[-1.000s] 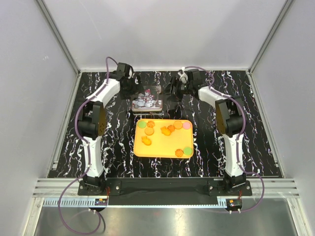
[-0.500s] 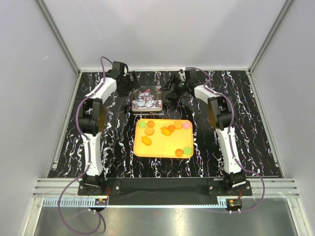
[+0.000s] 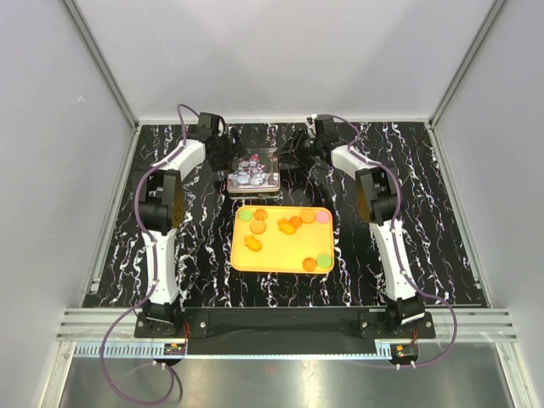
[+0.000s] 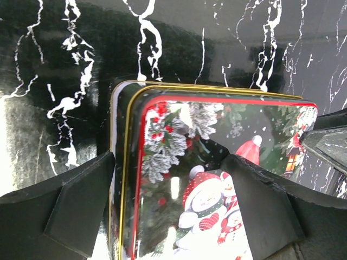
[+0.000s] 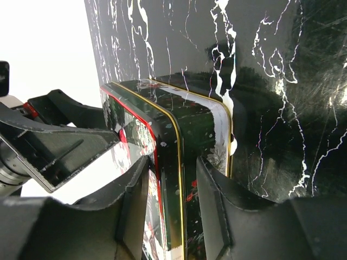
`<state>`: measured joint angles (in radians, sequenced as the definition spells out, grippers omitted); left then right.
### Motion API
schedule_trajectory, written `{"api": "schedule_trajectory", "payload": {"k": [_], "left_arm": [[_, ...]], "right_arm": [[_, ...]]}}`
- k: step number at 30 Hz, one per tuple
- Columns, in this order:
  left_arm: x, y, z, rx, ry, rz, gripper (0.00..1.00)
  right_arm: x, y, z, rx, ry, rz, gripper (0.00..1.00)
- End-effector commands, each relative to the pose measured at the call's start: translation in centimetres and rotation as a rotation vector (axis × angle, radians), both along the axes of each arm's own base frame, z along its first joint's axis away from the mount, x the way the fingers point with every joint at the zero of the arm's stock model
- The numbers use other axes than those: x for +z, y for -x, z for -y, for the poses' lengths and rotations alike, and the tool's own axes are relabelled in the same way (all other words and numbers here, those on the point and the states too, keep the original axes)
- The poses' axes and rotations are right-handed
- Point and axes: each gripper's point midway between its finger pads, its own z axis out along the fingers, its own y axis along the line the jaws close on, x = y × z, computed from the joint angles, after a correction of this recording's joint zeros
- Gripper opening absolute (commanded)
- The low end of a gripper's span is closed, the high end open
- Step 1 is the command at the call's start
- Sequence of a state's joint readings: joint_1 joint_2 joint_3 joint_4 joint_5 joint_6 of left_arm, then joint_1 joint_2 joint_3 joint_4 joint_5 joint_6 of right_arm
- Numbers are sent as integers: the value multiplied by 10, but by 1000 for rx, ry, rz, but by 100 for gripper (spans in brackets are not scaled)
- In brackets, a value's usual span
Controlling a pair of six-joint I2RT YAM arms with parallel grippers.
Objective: Pack the cookies
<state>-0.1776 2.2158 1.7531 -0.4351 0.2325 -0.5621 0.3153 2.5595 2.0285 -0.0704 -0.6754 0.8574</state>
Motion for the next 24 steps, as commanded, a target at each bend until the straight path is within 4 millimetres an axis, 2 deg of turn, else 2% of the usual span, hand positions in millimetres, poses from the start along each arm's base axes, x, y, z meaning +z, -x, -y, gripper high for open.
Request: {"api": "schedule_trajectory", "payload": {"k": [1, 4, 6, 8, 12, 13, 14, 15, 16, 17, 18, 19, 20, 21, 23, 24], "left_arm": [[-16, 14, 9, -29, -17, -41, 92], [-13, 14, 12, -36, -14, -33, 91], [-8, 13, 12, -38, -15, -22, 91], [4, 11, 12, -42, -14, 5, 92], [30, 3, -5, -9, -41, 73, 96], [40, 1, -12, 4, -41, 94, 97], [49, -1, -15, 5, -43, 114, 97], [56, -3, -20, 8, -60, 134, 97], [70, -4, -24, 15, -66, 160, 98], [78, -4, -27, 18, -77, 174, 98], [87, -4, -32, 27, -100, 192, 98], [105, -3, -36, 37, -111, 228, 99], [114, -2, -38, 43, -118, 246, 99], [132, 3, -42, 57, -127, 273, 99], [147, 9, -43, 64, -126, 291, 99], [146, 17, -44, 66, -125, 278, 99]], "right_arm": [[-22, 7, -9, -15, 3, -63, 28], [-21, 8, -10, -12, 2, -65, 17], [-16, 8, -8, -9, 13, -45, 21], [-10, 6, -4, -18, 36, -23, 32], [26, 0, 6, -21, 35, 78, 57], [33, -3, 8, -25, 34, 96, 68], [39, -5, 13, -33, 38, 111, 73], [55, -7, 18, -35, 42, 151, 80], [62, -8, 21, -40, 52, 171, 95], [67, -10, 26, -52, 69, 180, 96], [83, -9, 32, -54, 82, 219, 98], [91, -9, 37, -62, 91, 236, 100], [97, -10, 43, -70, 112, 258, 100], [114, -6, 51, -83, 121, 280, 100], [139, 2, 64, -101, 144, 322, 100], [147, 7, 68, -106, 149, 333, 100]]}}
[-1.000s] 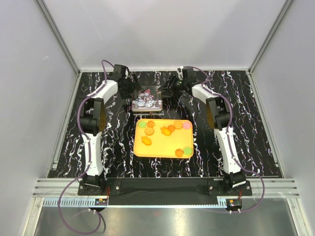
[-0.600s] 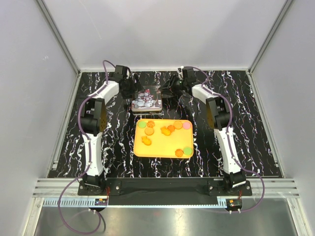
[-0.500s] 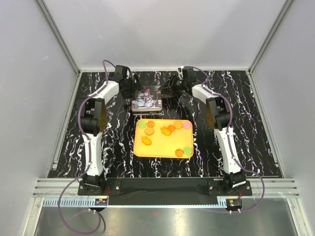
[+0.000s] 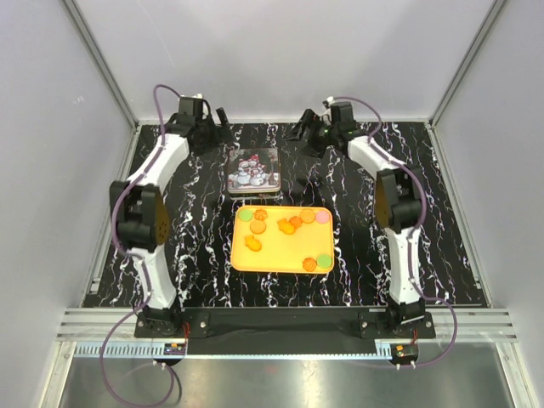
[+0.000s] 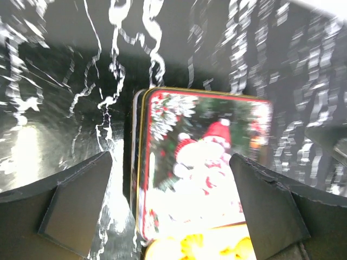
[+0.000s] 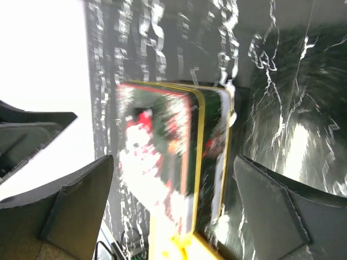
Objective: Pack the cookies
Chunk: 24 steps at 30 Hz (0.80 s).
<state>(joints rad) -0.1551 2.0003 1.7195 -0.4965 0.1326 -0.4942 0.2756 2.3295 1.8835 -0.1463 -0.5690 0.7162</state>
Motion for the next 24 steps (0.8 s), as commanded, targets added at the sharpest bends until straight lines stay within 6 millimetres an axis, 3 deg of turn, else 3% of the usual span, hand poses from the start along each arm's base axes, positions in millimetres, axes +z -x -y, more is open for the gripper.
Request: {"api": "schedule_trajectory", "payload": {"k": [1, 5, 6, 8, 9, 10, 12, 16, 17, 18, 20, 21, 24], "left_arm": [[80, 18, -11, 22, -17, 162, 99], [96, 54, -5, 2, 16, 187, 99], [101, 70, 0, -23, 30, 194, 99], [104, 88, 4, -40, 33, 196, 99], [96, 101, 8, -68, 33, 186, 99], [112, 116, 17, -96, 30, 224, 99], [121, 144, 28, -145, 19, 244, 99], [126, 186, 38, -221, 32, 281, 99], [116, 194, 35, -229, 13, 267, 99], [123, 204, 31, -231, 12, 295, 99], [113, 218, 26, -249, -7, 292, 99], [119, 225, 23, -251, -9, 324, 99], [116, 236, 19, -259, -12, 339, 99]], "right_arm": [[99, 6, 30, -40, 39, 220, 100], [117, 35, 55, -101, 133, 269, 100], [123, 49, 61, -111, 142, 276, 100], [127, 73, 73, -126, 171, 284, 100], [128, 80, 77, -138, 179, 286, 100], [130, 87, 82, -151, 190, 288, 100], [136, 111, 92, -173, 210, 297, 100], [143, 148, 113, -218, 248, 315, 100], [144, 162, 122, -244, 272, 330, 100], [145, 169, 128, -256, 290, 340, 100], [146, 187, 142, -300, 324, 359, 100], [146, 194, 147, -311, 334, 365, 100], [144, 213, 158, -337, 359, 379, 100]]}}
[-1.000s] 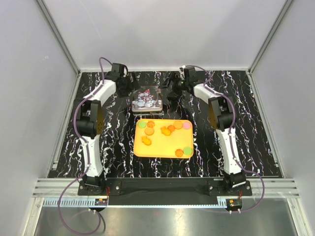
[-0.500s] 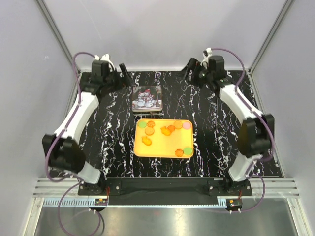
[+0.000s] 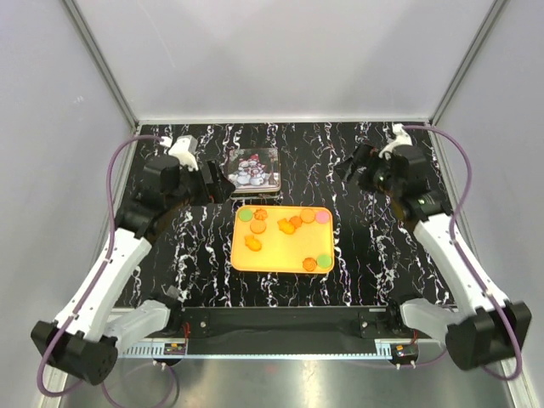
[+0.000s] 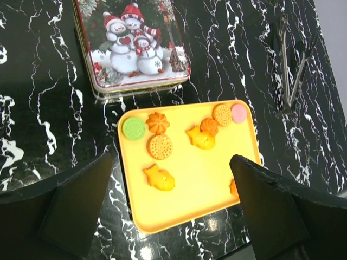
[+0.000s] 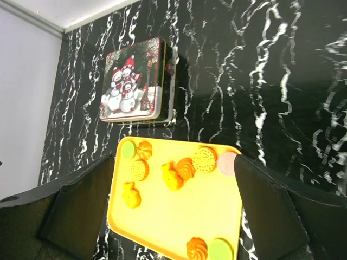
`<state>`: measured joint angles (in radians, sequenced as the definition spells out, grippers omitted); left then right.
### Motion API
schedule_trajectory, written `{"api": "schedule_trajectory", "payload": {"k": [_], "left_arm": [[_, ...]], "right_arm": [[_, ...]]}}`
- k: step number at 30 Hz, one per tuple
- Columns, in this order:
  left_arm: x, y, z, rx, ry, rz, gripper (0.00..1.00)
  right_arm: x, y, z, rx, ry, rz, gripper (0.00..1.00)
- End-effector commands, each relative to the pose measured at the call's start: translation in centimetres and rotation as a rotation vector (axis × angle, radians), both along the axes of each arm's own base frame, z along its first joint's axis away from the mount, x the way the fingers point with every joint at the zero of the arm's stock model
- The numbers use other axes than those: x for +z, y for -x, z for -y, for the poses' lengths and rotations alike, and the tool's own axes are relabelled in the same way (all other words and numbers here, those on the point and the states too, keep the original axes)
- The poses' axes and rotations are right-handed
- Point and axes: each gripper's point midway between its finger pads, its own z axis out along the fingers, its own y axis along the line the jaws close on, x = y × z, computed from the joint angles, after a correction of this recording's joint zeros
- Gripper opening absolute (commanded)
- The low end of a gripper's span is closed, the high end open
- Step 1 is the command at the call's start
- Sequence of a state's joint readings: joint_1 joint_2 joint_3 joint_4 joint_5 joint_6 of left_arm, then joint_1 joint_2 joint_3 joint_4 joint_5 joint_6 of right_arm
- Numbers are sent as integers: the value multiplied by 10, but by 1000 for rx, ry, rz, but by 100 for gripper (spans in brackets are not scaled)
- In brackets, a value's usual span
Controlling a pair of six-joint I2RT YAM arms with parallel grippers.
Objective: Pack the cookies
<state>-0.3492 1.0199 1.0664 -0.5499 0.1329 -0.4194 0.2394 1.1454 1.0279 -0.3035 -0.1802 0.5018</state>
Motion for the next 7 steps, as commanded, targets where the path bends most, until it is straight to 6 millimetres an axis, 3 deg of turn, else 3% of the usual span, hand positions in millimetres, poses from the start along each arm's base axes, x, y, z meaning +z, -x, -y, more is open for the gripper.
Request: {"api": "schedule_trajectory", "payload": {"k": [1, 7], "left_arm": [[4, 7, -5, -19, -19, 59, 99], [2, 8, -2, -29, 0, 71, 99]], "right_arm": [[2, 14, 23, -77, 76, 40, 100], [5, 23, 30, -106, 84, 51, 100]]}}
